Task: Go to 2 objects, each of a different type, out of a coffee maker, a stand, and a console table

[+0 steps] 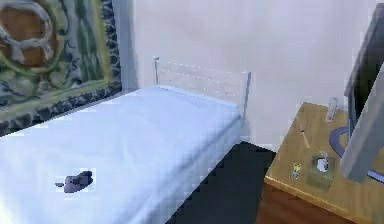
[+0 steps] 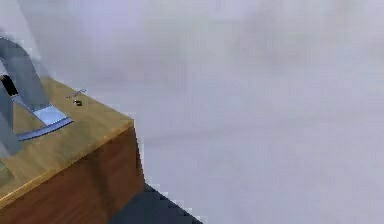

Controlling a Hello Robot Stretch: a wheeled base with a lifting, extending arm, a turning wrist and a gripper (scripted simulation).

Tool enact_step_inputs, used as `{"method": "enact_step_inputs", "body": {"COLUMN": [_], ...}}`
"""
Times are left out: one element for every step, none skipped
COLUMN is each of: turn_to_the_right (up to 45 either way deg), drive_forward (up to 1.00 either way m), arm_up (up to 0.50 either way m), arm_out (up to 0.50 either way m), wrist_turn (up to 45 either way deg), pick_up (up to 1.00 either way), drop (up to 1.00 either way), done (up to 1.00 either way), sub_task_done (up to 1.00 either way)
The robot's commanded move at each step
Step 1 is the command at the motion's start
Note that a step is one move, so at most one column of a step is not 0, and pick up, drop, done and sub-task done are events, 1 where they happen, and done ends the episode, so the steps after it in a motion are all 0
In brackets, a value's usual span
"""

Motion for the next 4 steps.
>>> {"method": "enact_step_inputs", "body": {"turn_to_the_right": [-45.0,-45.0,-15.0,0.0], "drive_forward": [0.0,0.0,0.0,1.0], "arm_up": [0.0,0.0,0.0,0.0], "arm_out": [0.0,0.0,0.0,0.0], "wrist_turn": [0.0,0.0,0.0,0.0], "pick_up": [0.0,0.0,0.0,0.0], "drop": [0.0,0.0,0.0,0.0], "done": [0.0,0.0,0.0,0.0], "sub_task_done": [0.0,0.0,0.0,0.0]}}
